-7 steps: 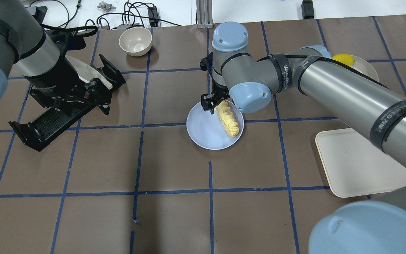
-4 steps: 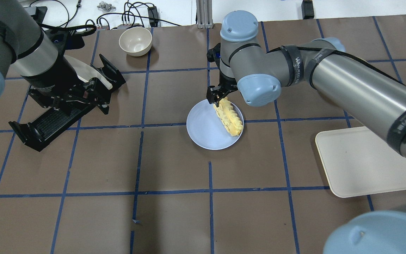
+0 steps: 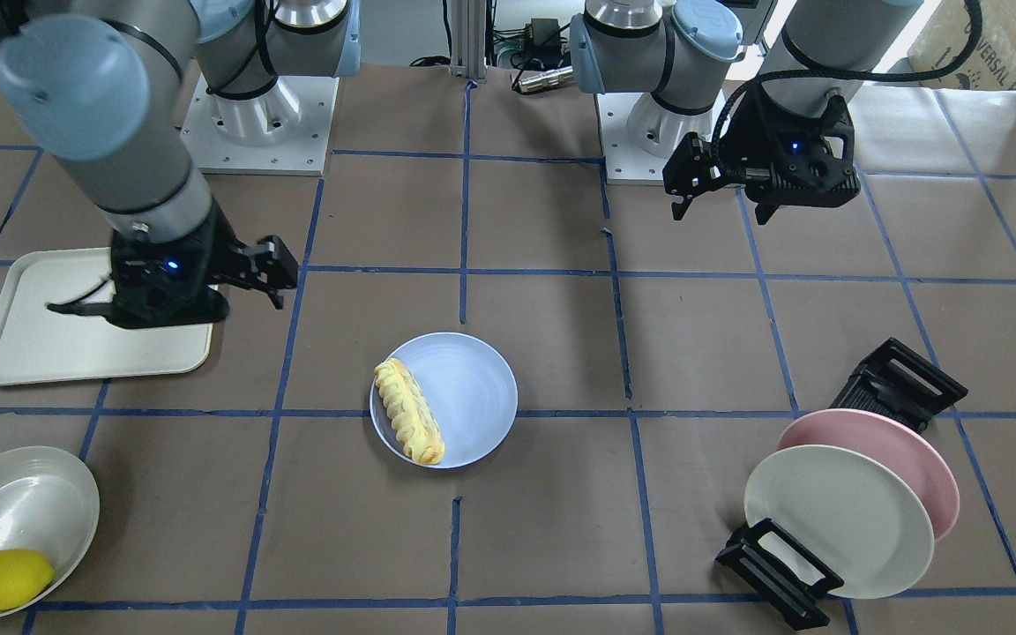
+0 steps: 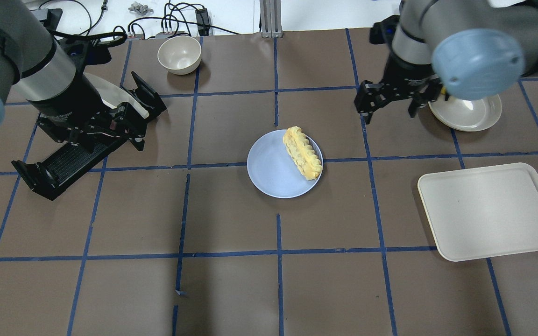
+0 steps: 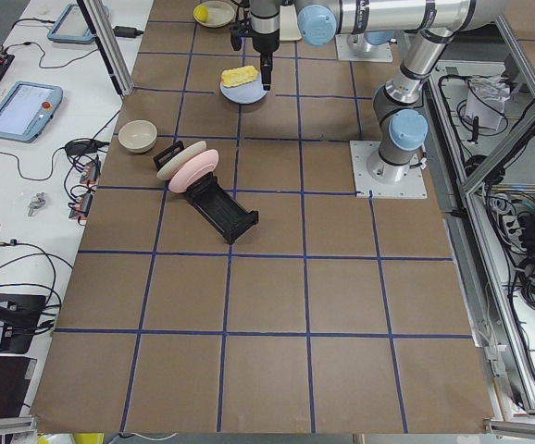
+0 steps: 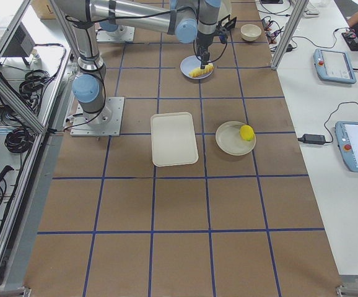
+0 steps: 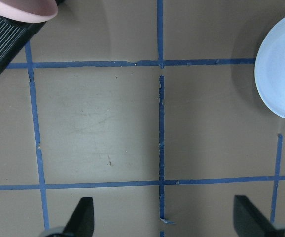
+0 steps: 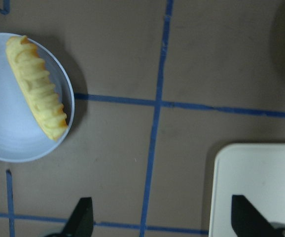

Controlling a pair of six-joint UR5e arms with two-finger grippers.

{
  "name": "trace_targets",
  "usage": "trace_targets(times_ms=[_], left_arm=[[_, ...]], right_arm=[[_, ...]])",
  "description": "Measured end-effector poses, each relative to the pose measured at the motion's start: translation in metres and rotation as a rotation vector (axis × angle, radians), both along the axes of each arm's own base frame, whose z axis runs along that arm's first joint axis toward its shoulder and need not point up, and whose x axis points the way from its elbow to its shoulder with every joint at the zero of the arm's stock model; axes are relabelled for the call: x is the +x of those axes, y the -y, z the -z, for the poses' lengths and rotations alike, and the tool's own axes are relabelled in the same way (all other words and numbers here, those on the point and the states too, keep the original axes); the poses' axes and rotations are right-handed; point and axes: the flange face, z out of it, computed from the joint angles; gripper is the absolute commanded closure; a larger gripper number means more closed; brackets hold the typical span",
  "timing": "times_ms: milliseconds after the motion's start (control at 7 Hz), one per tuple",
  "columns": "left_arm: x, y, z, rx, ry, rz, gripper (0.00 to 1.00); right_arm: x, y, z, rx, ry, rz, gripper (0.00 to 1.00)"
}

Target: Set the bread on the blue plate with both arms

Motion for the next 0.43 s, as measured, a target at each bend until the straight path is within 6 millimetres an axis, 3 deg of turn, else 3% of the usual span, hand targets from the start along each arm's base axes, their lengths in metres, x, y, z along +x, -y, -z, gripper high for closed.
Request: trace_targets(times_ms=[143, 286, 429], left_arm=[[0.0, 0.0, 0.0, 0.0, 0.002, 0.001, 0.0], [0.0, 0.001, -0.001, -0.003, 0.007, 0.002, 0.0], [0.001, 0.007, -0.006, -0.012, 0.012, 0.003, 0.0]], right_arm=[[-0.03, -0.02, -0.025, 0.022, -0.006, 0.056, 0.01], [-0.043, -0.033, -0.039, 0.036, -0.011, 0.085, 0.01], [-0.037, -0.042, -0.048, 0.04, 0.004, 0.082, 0.01]])
